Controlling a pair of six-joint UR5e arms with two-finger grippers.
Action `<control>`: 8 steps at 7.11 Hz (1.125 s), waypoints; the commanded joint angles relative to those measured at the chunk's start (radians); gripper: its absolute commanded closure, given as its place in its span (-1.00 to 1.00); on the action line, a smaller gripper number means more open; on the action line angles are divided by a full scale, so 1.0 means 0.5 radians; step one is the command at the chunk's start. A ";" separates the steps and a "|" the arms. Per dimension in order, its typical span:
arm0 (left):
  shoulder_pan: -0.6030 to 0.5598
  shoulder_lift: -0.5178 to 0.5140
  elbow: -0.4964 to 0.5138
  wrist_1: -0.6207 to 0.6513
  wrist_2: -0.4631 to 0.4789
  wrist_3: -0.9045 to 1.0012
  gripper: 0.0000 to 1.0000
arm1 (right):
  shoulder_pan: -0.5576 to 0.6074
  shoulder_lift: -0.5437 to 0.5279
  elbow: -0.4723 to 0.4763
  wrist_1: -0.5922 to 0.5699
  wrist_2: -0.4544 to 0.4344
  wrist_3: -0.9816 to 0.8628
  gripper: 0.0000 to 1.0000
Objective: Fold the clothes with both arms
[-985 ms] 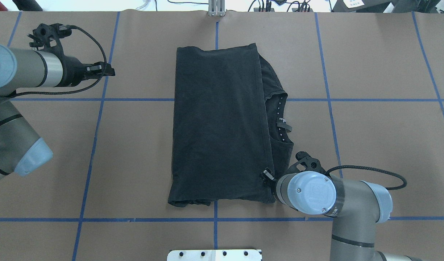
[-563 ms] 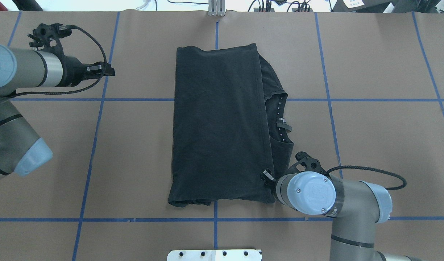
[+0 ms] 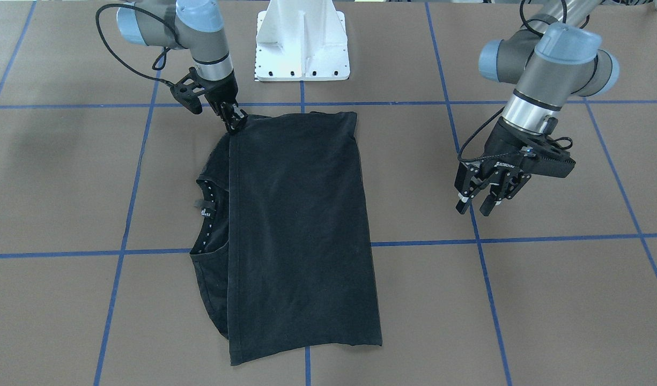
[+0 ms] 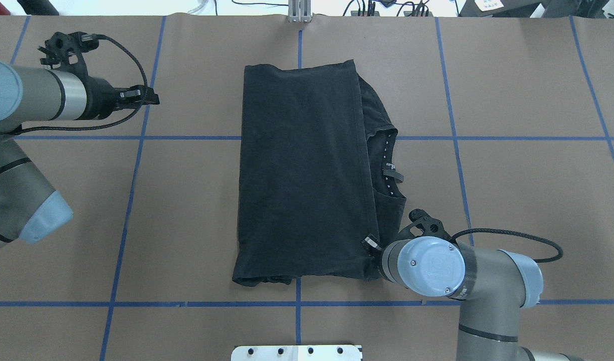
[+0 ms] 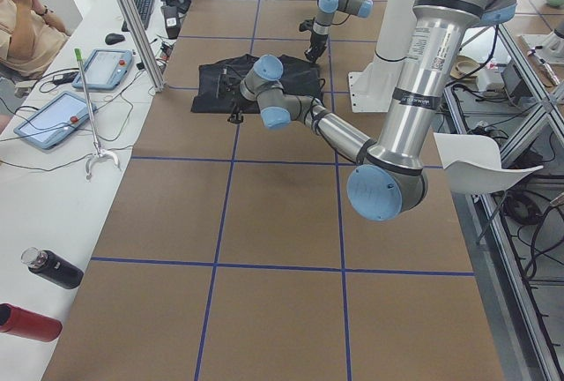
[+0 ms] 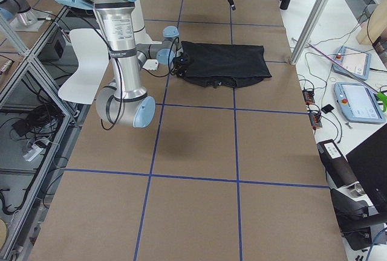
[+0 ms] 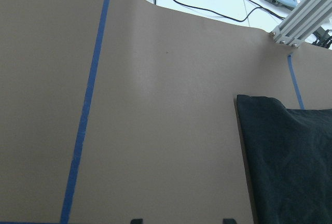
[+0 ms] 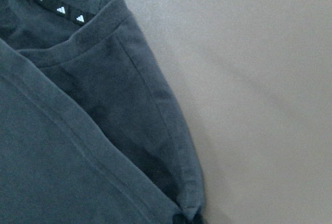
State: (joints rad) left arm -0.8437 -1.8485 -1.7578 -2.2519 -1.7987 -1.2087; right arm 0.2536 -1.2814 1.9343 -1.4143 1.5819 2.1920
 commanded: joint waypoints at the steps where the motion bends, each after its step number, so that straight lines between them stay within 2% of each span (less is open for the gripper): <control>1: 0.000 0.000 0.000 0.000 -0.001 0.000 -0.21 | 0.005 -0.002 0.012 0.000 0.005 -0.003 1.00; 3: 0.003 0.000 -0.012 0.003 -0.004 -0.021 -0.21 | 0.017 -0.008 0.067 -0.006 0.012 -0.009 1.00; 4: 0.021 0.000 -0.058 0.003 -0.010 -0.243 -0.21 | 0.021 -0.051 0.128 -0.006 0.027 -0.027 1.00; 6: 0.259 -0.003 -0.156 -0.006 0.023 -0.813 -0.25 | 0.021 -0.121 0.221 -0.006 0.036 -0.031 1.00; 7: 0.413 0.003 -0.208 -0.015 0.099 -1.114 -0.25 | 0.024 -0.125 0.236 -0.006 0.039 -0.031 1.00; 8: 0.627 0.079 -0.303 -0.015 0.270 -1.342 -0.25 | 0.021 -0.152 0.267 -0.006 0.039 -0.031 1.00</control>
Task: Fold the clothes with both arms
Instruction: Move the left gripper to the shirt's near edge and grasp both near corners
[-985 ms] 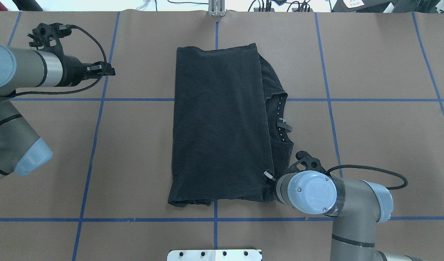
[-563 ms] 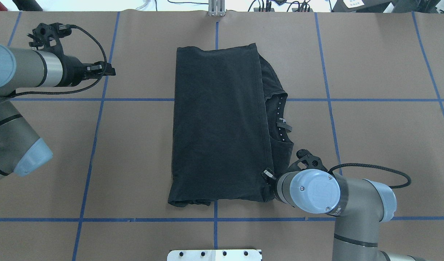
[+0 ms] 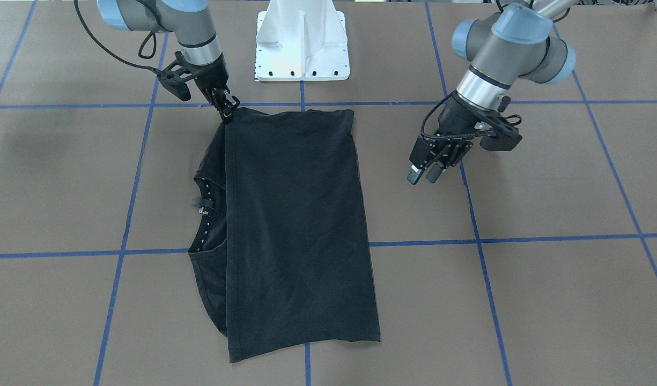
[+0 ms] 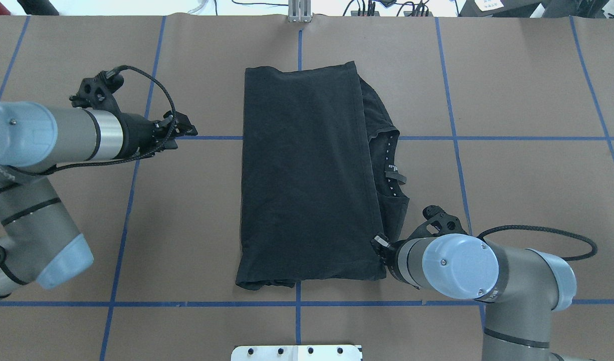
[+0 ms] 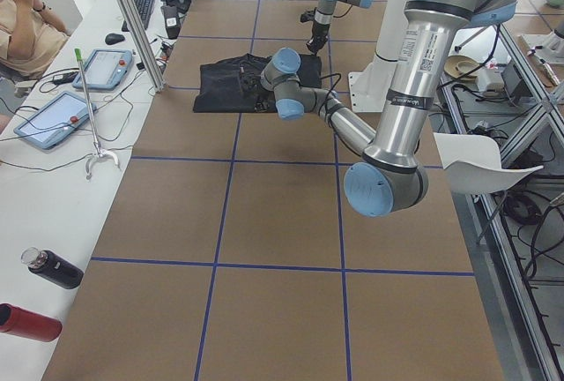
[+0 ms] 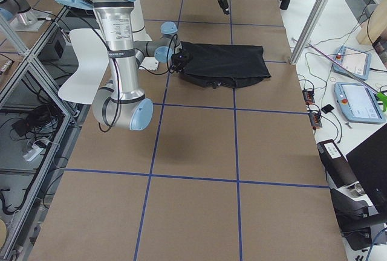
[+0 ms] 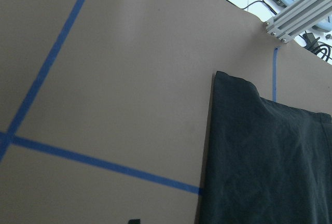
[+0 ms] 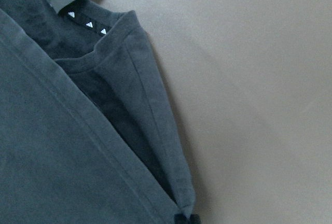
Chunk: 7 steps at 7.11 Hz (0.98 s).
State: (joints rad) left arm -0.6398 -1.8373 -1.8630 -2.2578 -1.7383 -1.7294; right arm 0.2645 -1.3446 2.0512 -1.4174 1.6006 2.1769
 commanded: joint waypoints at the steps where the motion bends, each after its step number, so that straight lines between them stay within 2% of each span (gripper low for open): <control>1: 0.452 0.073 -0.121 -0.003 0.333 -0.567 -0.25 | -0.001 -0.032 0.039 0.003 0.002 0.003 1.00; 3: 0.693 0.076 -0.100 -0.003 0.396 -0.841 -0.25 | -0.004 -0.029 0.036 0.003 0.002 0.000 1.00; 5: 0.849 0.079 -0.075 -0.003 0.512 -0.895 -0.25 | -0.007 -0.029 0.030 0.003 0.002 0.003 1.00; 7: 0.939 0.082 -0.066 -0.003 0.534 -0.931 -0.25 | -0.010 -0.023 0.033 0.003 0.002 0.003 1.00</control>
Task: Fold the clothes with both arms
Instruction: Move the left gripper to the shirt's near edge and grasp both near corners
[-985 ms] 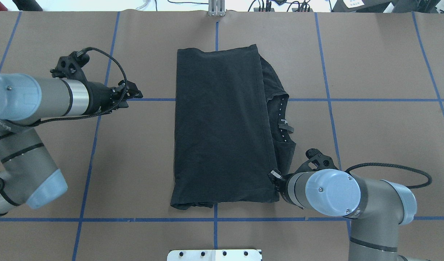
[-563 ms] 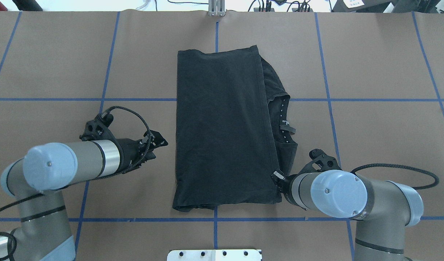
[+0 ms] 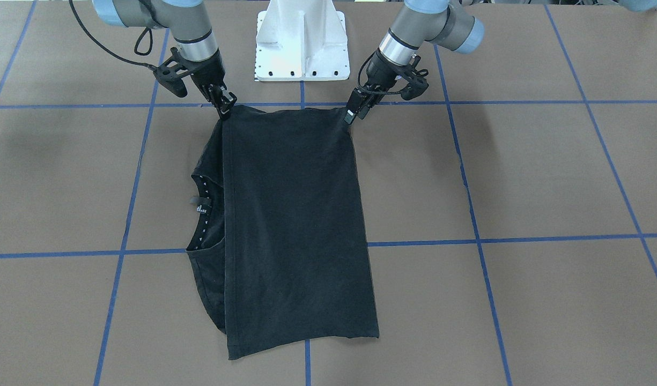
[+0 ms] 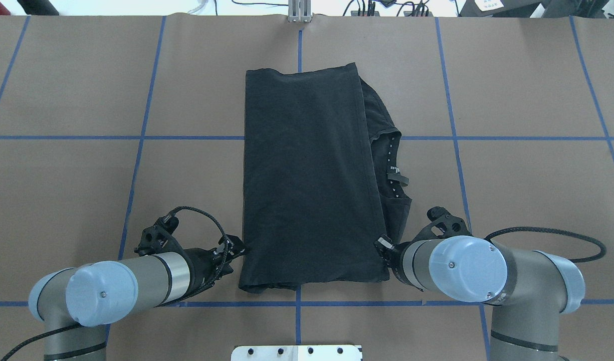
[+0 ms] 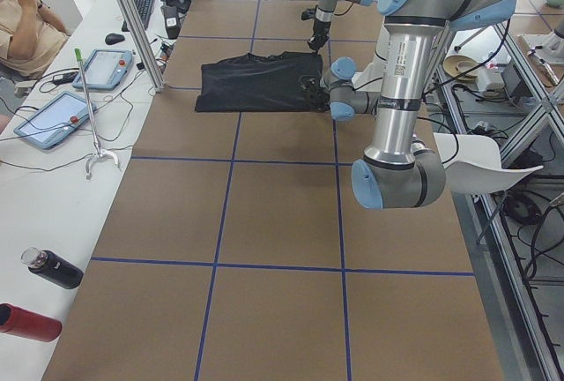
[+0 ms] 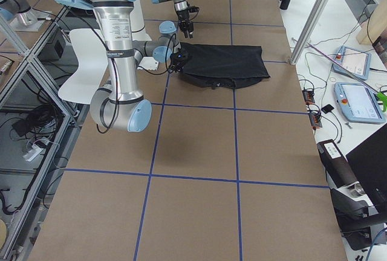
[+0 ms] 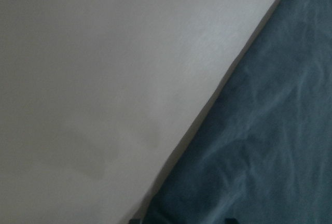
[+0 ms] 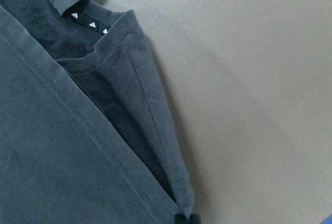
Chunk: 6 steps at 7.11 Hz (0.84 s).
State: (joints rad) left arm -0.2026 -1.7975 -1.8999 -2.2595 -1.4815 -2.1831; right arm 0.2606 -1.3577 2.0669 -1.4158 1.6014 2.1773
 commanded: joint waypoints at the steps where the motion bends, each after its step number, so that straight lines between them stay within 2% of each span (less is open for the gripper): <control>1: 0.083 -0.001 0.026 0.000 0.057 -0.039 -0.25 | 0.000 0.000 -0.001 0.000 0.000 -0.001 1.00; 4: 0.126 -0.001 0.060 0.000 0.067 -0.042 -0.22 | 0.000 -0.003 -0.001 0.000 0.000 -0.001 1.00; 5: 0.129 -0.001 0.060 0.000 0.067 -0.048 -0.04 | 0.000 -0.003 -0.001 0.000 0.000 -0.001 1.00; 6: 0.129 -0.001 0.060 0.000 0.067 -0.091 0.45 | 0.000 -0.003 -0.001 -0.003 0.000 -0.001 1.00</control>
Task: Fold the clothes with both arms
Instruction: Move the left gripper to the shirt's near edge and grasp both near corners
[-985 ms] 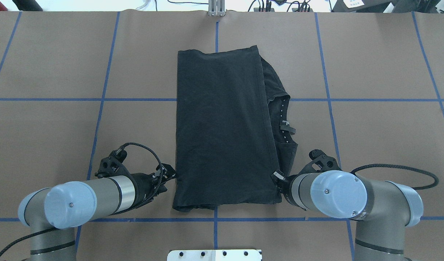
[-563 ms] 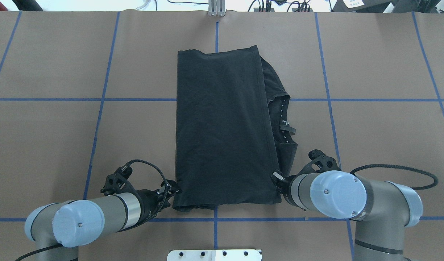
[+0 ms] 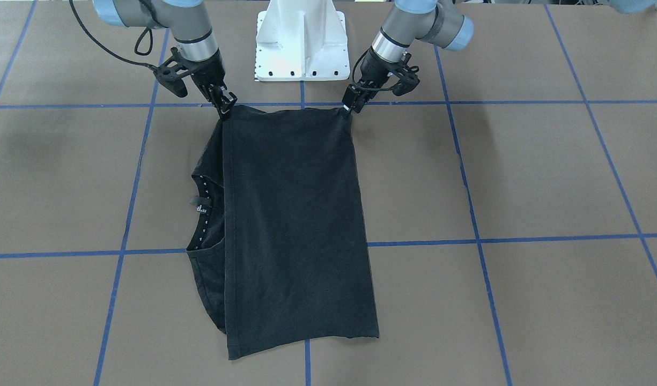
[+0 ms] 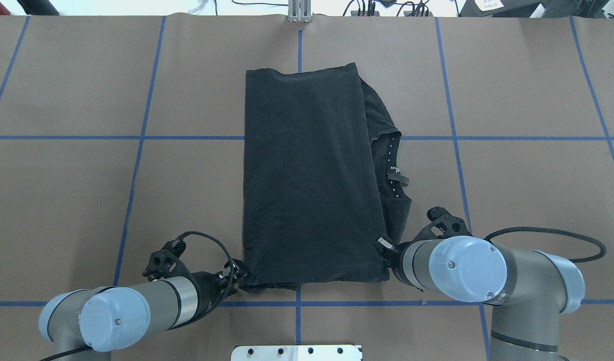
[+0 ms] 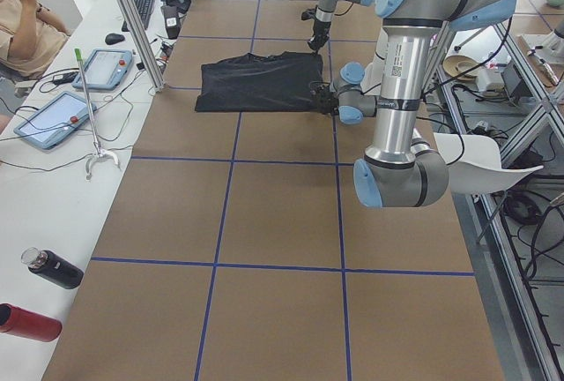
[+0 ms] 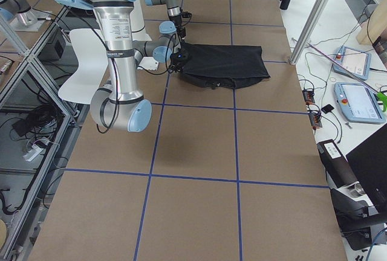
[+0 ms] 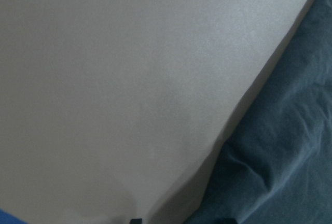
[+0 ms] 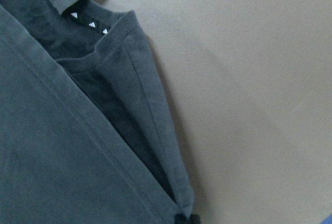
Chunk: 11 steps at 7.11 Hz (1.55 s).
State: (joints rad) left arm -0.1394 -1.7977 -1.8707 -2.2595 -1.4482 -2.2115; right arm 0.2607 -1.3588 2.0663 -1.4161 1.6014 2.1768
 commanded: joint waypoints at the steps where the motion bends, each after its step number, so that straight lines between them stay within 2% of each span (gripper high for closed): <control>1: 0.009 -0.015 0.001 0.000 -0.003 -0.050 0.99 | 0.000 0.002 0.000 0.001 0.000 0.000 1.00; 5: -0.003 0.000 -0.075 -0.012 -0.018 -0.038 1.00 | 0.000 0.002 -0.003 0.001 0.000 0.000 1.00; 7: 0.000 0.131 -0.267 -0.006 -0.006 -0.053 1.00 | 0.009 -0.010 0.024 0.001 0.000 0.000 1.00; 9: 0.009 0.187 -0.366 -0.006 -0.006 -0.059 1.00 | 0.009 -0.065 0.122 0.001 0.037 0.003 1.00; 11: 0.009 0.187 -0.464 0.006 0.000 -0.182 1.00 | 0.012 -0.147 0.297 0.001 0.174 0.003 1.00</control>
State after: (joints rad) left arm -0.1355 -1.7059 -2.0752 -2.2598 -1.4497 -2.2783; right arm 0.2663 -1.4066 2.1640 -1.4159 1.6531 2.1782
